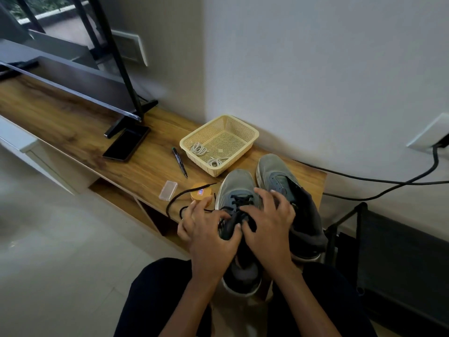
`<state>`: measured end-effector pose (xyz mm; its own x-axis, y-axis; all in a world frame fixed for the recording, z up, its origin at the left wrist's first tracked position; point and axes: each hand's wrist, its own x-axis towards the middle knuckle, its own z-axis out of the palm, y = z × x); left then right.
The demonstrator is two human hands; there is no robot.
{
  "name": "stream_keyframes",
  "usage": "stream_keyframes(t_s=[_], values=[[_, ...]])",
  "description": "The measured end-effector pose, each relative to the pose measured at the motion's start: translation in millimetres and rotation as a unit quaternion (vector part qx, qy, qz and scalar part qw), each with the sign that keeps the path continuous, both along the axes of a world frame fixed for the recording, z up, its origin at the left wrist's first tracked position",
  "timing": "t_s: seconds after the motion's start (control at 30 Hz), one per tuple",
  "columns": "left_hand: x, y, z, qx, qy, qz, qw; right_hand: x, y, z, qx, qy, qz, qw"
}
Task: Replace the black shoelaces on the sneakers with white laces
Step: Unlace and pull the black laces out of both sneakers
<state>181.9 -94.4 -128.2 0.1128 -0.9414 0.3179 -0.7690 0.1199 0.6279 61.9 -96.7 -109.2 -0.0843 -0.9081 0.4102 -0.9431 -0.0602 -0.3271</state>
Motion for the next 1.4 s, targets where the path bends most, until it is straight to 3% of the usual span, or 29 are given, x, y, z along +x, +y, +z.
stream_keyframes(t_s=[0.2, 0.47, 0.53, 0.67, 0.7, 0.77, 0.9, 1.0, 1.17, 1.4], values=[[-2, -5, -6, -0.044, 0.009, 0.026, 0.999, 5, -7, -5, 0.006, -0.028, 0.026, 0.999], [-6, -5, -5, -0.068, -0.012, 0.048, 0.996, 6, -7, -7, -0.023, -0.210, -0.028, 0.977], [-6, -5, -6, -0.074, -0.010, 0.051, 0.996, 4, -8, -2, -0.031, -0.300, -0.075, 0.950], [-6, -4, -5, -0.081, 0.000, 0.052, 0.995, -1, -10, 13, -0.031, -0.497, -0.123, 0.858], [-6, -4, -6, -0.082, 0.003, 0.050, 0.995, -2, -10, 14, -0.023, -0.496, -0.115, 0.861], [-5, -4, -7, -0.084, 0.010, 0.047, 0.995, -3, -8, 15, 0.001, -0.428, -0.075, 0.901], [-5, -4, -7, -0.082, 0.010, 0.045, 0.996, 1, -4, 10, 0.016, -0.169, 0.026, 0.985], [-5, -3, -6, -0.083, 0.014, 0.048, 0.995, 6, -4, 4, 0.007, -0.060, 0.050, 0.997], [-6, -2, -7, -0.078, 0.000, 0.050, 0.996, 10, -4, -2, -0.043, -0.051, 0.024, 0.997], [-6, -3, -9, -0.079, -0.002, 0.050, 0.996, -17, -5, 9, -0.116, -0.128, -0.158, 0.972]])
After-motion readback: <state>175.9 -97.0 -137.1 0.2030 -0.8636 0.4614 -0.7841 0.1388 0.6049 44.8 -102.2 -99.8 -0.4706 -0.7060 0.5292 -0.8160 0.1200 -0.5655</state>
